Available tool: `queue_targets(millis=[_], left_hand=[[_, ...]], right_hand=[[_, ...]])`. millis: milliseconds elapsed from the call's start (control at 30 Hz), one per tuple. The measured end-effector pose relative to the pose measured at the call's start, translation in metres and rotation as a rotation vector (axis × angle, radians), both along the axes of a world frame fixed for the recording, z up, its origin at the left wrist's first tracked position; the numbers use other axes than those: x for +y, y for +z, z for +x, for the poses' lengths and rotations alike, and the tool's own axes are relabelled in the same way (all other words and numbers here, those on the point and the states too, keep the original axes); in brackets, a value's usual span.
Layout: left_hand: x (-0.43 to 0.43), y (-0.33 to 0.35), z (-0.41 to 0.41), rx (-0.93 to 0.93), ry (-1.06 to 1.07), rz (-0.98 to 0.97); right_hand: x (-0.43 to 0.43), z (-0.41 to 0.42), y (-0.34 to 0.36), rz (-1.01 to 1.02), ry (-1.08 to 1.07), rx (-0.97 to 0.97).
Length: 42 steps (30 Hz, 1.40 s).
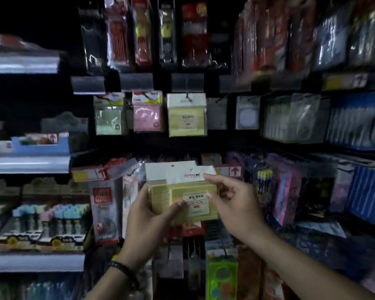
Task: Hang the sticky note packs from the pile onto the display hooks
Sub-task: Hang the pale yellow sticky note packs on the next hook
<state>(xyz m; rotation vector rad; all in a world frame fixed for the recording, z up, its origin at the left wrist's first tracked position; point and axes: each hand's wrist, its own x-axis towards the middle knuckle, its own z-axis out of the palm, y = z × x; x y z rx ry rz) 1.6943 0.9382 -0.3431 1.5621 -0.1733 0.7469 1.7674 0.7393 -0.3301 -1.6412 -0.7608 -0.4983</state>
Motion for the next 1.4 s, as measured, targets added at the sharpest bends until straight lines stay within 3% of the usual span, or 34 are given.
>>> queue_targets(millis=[267,567,767,1133,1400], left_hand=[[0.049,0.060,0.007,-0.168,0.329,0.143],[0.073,0.098,0.016,-0.202,0.365,0.189],[0.079,0.107,0.021,-0.202,0.345,0.194],[0.086,0.111,0.033,-0.196,0.317,0.231],[0.081,0.113,0.041,-0.181,0.287,0.229]], right_hand=[[0.030,0.046,0.074,0.136,-0.035,-0.074],[0.051,0.088,0.131,0.203,-0.079,-0.232],[0.064,0.102,0.149,0.304,-0.100,-0.231],[0.070,0.124,0.157,0.195,-0.126,-0.084],[0.069,0.130,0.179,-0.258,-0.407,-0.174]])
